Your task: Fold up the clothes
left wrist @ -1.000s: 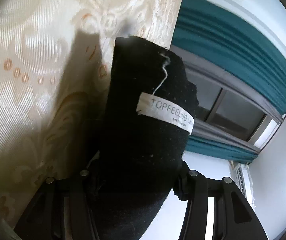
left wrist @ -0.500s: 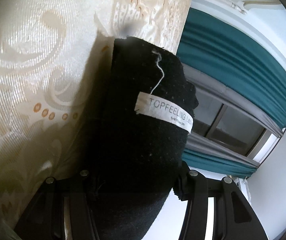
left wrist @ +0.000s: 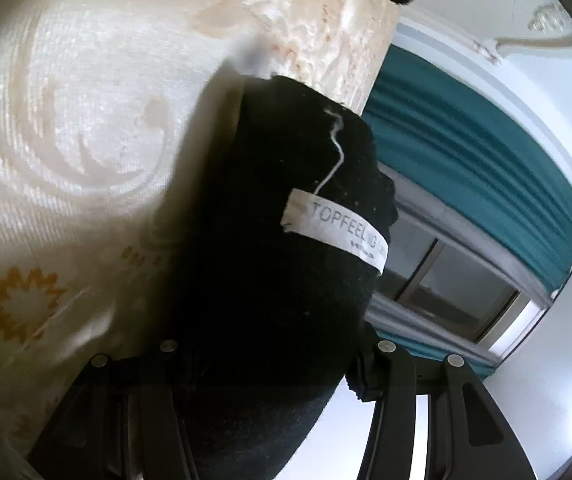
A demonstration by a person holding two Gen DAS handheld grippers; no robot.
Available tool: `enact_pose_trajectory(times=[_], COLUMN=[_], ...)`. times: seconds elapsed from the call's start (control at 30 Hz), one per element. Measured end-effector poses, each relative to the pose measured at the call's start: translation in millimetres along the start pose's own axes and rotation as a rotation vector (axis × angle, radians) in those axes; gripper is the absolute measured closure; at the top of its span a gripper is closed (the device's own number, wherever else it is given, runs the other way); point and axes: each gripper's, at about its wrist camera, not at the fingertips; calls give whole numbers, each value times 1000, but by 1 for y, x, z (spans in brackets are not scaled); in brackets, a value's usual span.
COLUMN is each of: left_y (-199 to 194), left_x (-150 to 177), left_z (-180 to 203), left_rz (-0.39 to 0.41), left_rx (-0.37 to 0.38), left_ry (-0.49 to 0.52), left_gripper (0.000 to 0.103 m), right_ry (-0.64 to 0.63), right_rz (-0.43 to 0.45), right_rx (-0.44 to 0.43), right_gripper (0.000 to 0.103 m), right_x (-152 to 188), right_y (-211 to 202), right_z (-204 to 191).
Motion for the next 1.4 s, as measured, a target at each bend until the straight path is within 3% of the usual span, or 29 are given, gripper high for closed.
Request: enact_pose_trajectory(times=[0.1, 0.33, 0.57, 0.73, 0.83, 1.03, 1.17, 1.27, 1.4], left_y=[8, 21, 31, 39, 36, 53, 60, 63, 6], left_x=[2, 0, -11, -24, -40, -50, -59, -59, -42], left_z=[4, 18, 40, 53, 59, 79, 95, 101, 60], left_rz=[1, 3, -3, -12, -21, -46, -56, -60, -74], left_rx=[6, -2, -31, -69, -99, -165, -199, -204, -204], left_ry=[-7, -24, -28, -18, -7, 27, 55, 65, 61], left_gripper=[50, 50, 50, 50, 50, 49, 49, 49, 49], right_ry=[18, 70, -116, -202, -317, -766, -1014, -1144, -1419], right_rz=[50, 75, 123, 142, 129, 77, 133, 200, 277], right_rx=[68, 168, 394, 434, 454, 497, 534, 504, 540], right_gripper=[19, 19, 19, 19, 19, 19, 20, 20, 20], right_x=[0, 6, 9, -5, -16, -19, -1, 22, 70], right_y=[0, 9, 19, 11, 8, -5, -15, -22, -17], right_z=[-2, -8, -42, -40, -46, -59, -73, -78, -79])
Point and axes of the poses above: each gripper's, at about its wrist camera, not at the fingertips, and y roughly the way its jaws point, z to its right, x to its underside, and after that the axes turned 3 degrees about x, right-handed
